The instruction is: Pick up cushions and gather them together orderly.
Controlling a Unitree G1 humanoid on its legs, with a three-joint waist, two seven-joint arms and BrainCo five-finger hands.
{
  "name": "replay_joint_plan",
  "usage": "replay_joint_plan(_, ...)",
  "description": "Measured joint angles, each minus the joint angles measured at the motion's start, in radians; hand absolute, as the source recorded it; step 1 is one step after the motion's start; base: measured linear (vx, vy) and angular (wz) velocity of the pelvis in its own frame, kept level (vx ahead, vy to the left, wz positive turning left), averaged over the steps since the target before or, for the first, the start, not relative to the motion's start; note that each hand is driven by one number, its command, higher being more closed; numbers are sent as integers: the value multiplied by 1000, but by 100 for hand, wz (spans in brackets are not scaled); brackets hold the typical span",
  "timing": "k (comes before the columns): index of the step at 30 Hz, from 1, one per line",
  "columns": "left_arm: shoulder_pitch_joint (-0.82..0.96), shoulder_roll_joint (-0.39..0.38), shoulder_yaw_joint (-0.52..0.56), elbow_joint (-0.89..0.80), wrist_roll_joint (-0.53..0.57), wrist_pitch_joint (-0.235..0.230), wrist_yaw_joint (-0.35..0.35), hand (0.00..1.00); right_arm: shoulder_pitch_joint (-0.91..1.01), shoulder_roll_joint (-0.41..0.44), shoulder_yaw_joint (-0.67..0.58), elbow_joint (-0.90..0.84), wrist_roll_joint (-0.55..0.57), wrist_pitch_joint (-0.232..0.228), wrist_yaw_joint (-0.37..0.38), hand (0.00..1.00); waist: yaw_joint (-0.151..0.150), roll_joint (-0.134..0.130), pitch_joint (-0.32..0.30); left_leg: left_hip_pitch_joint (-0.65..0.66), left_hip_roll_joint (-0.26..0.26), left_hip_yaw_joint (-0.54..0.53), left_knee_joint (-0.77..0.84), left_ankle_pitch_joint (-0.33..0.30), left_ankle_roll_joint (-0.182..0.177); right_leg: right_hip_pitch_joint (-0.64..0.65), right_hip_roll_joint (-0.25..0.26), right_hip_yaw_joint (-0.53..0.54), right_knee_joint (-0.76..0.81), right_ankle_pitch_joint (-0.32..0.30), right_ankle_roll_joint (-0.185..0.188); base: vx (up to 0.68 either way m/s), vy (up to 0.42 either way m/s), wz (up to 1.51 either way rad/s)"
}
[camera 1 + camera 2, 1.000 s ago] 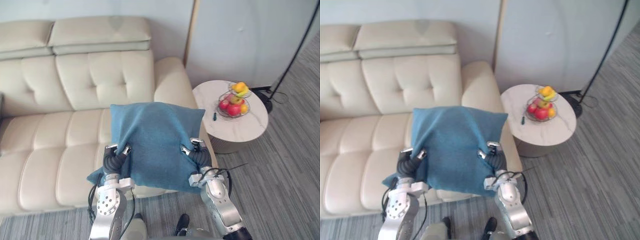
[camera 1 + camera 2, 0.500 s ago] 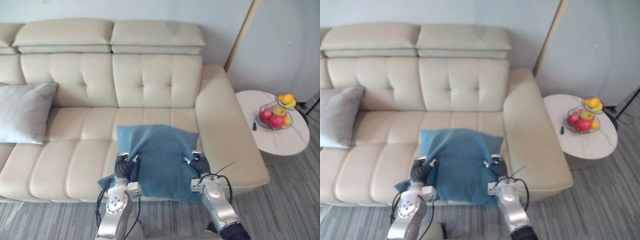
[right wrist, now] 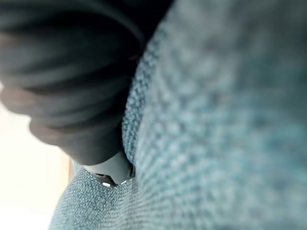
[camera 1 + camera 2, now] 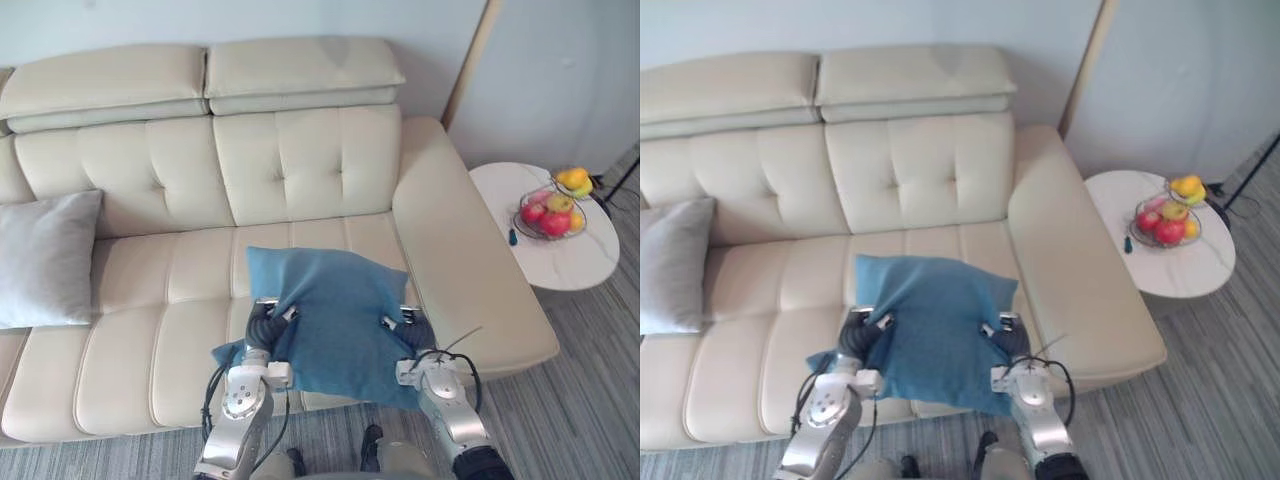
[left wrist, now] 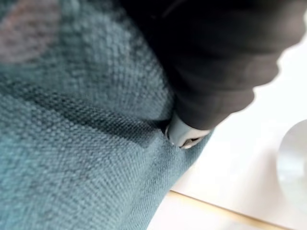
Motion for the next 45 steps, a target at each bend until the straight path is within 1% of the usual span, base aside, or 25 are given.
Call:
replay_joint_plan(1, 4, -3, 4, -26, 0, 0, -2, 100, 14, 2, -3, -55, 0, -1, -8, 100, 12, -9, 0, -50, 27, 17, 91, 3, 21, 24, -10, 5, -23, 0, 0, 79, 50, -3)
replay_joint_plan(2, 5, -4, 2, -38, 0, 0, -2, 100, 14, 2, -6, -70, 0, -1, -10, 100, 16, -3, -4, -57, 44, 23, 75, -13, 33, 23, -9, 4, -24, 0, 0, 94, 101, -9)
replay_joint_plan(3, 4, -14, 1, -58, 1, 0, -4, 100, 15, 2, -15, -93, 0, -3, -13, 100, 18, 5, -6, -56, 81, 26, -28, 10, 40, 17, -4, 4, -19, 0, 1, 71, 115, -5)
replay_joint_plan(4, 1, -26, 0, -61, 2, 0, -6, 100, 16, 4, -20, -96, 0, -3, -16, 100, 18, 8, -12, -42, 69, 8, -99, 26, 7, 17, -5, 12, -26, 2, 13, 79, 141, 1)
replay_joint_plan(6, -2, -24, 0, -62, 3, 0, -6, 100, 18, 16, -24, -96, -1, -4, -17, 100, 10, -10, -27, -4, 35, 11, -200, 30, -1, 16, -15, 27, -63, 15, 31, 49, 118, 20)
replay_joint_plan(7, -10, -16, -1, -60, 5, 0, -6, 100, 15, 31, -38, -93, -1, -4, -17, 100, 0, -23, -36, 31, 1, 5, -317, 44, -21, 18, -21, 29, -107, 34, 44, 41, 133, 27)
replay_joint_plan(11, 1, 6, -9, -56, 20, 2, -2, 100, 15, 58, -44, -50, -9, -2, -17, 100, 3, -26, -39, 67, -32, 9, -395, 77, -17, 59, -23, 61, -199, 80, 54, 20, 67, 6)
replay_joint_plan(13, 0, 28, -19, -56, 20, 2, -1, 100, 8, 60, -33, -26, -9, 0, -18, 100, 5, -26, -39, 85, -38, 14, -437, 101, -18, 65, -20, 78, -221, 92, 46, 0, 0, 0)
replay_joint_plan(17, -5, 36, -22, -56, 20, 2, 11, 100, -34, 53, -22, -8, -11, 0, -31, 100, 5, -27, -40, 85, -39, 20, -519, 157, -27, 30, -6, 101, -241, 116, 36, -42, -43, -10)
replay_joint_plan(20, -74, 49, -23, -32, 21, 2, 48, 100, -118, 48, -15, 32, -33, 4, -64, 100, 10, -26, -28, 82, -36, 26, -586, 204, -37, -12, 7, 110, -236, 130, 24, -90, -48, -14)
replay_joint_plan(22, -191, 49, -9, -16, 44, 2, 104, 100, -224, 47, -12, 38, -50, 7, -113, 100, 17, -26, -14, 12, -25, 31, -583, 226, -37, -100, 15, 118, -198, 138, 16, -161, -55, -11)
replay_joint_plan(23, -214, 49, -5, -16, 47, 2, 111, 100, -246, 47, -12, 38, -50, 7, -121, 100, 19, -27, -9, -2, -23, 34, -581, 231, -36, -118, 16, 120, -190, 139, 15, -230, -65, -11)
replay_joint_plan(24, -308, 54, 14, -7, 63, 2, 137, 100, -326, 47, -15, 38, -50, 8, -147, 100, 27, -26, 23, -37, -19, 47, -568, 241, -33, -167, 17, 126, -158, 141, 13, -241, -67, -9)
replay_joint_plan(25, -395, 64, 32, 4, 71, 2, 167, 100, -401, 47, -19, 38, -49, 8, -173, 100, 33, -26, 32, -89, -17, 49, -551, 250, -31, -226, 15, 130, -127, 143, 10, -213, -57, -6)
replay_joint_plan(27, -488, 71, 52, 13, 80, 1, 204, 100, -482, 46, -22, 38, -49, 8, -202, 100, 38, -22, 40, -136, -15, 48, -539, 253, -30, -277, 14, 130, -107, 143, 9, -149, -34, 3)
replay_joint_plan(28, -614, 84, 53, 53, 89, -13, 247, 100, -579, 37, -45, 38, -50, 8, -235, 100, 49, -14, 57, -178, -10, 40, -540, 271, -26, -321, 9, 128, -92, 149, 9, -165, -30, 9)
replay_joint_plan(29, -653, 94, 51, 67, 91, -18, 257, 100, -609, 35, -57, 38, -50, 8, -244, 100, 52, -11, 61, -192, -9, 36, -541, 276, -26, -333, 9, 126, -91, 152, 10, -143, -18, 16)
replay_joint_plan(32, -949, 161, 53, 188, 113, -35, 308, 100, -849, 11, -125, 61, -73, 6, -306, 100, 52, 0, 96, -297, -15, 8, -579, 346, -22, -451, 4, 101, -71, 169, 2, -105, -7, 22)
replay_joint_plan(34, -1022, 175, 59, 228, 127, -36, 324, 100, -917, 11, -142, 91, -91, 1, -331, 100, 53, 0, 115, -312, -17, 2, -595, 361, -24, -474, 3, 99, -66, 172, 1, -35, -5, 6)
replay_joint_plan(36, -1150, 189, 76, 315, 146, -40, 342, 100, -1044, 6, -178, 168, -103, -4, -371, 100, 52, 5, 158, -340, -22, -5, -624, 390, -24, -514, 2, 96, -60, 177, -2, -28, -6, 4)
replay_joint_plan(37, -1251, 189, 92, 386, 161, -40, 353, 100, -1139, 3, -203, 225, -118, -4, -397, 100, 52, 8, 195, -369, -24, -8, -643, 411, -24, -550, 3, 91, -61, 186, -6, -27, 1, 4)
replay_joint_plan(39, -1312, 188, 101, 430, 171, -39, 356, 100, -1192, 1, -217, 246, -127, -2, -420, 100, 51, 10, 201, -416, -24, -10, -652, 426, -25, -598, 4, 88, -62, 194, -9, 0, 0, 0)
replay_joint_plan(40, -1363, 193, 105, 467, 183, -38, 368, 0, -1238, -2, -226, 260, -133, -1, -447, 0, 51, 12, 231, -441, -24, -11, -662, 438, -26, -626, 7, 87, -62, 198, -12, 0, 0, 0)
replay_joint_plan(41, -1395, 192, 124, 497, 198, -37, 374, 0, -1280, 0, -237, 289, -148, 2, -469, 0, 51, 11, 269, -448, -19, -12, -662, 439, -27, -634, 7, 84, -62, 201, -14, 0, 0, 0)
replay_joint_plan(45, -1436, 178, 163, 570, 223, -18, 395, 0, -1347, 1, -257, 355, -169, 28, -537, 0, 48, 12, 277, -515, -12, -19, -662, 443, -32, -695, 11, 76, -65, 201, -14, 46, -22, 2)
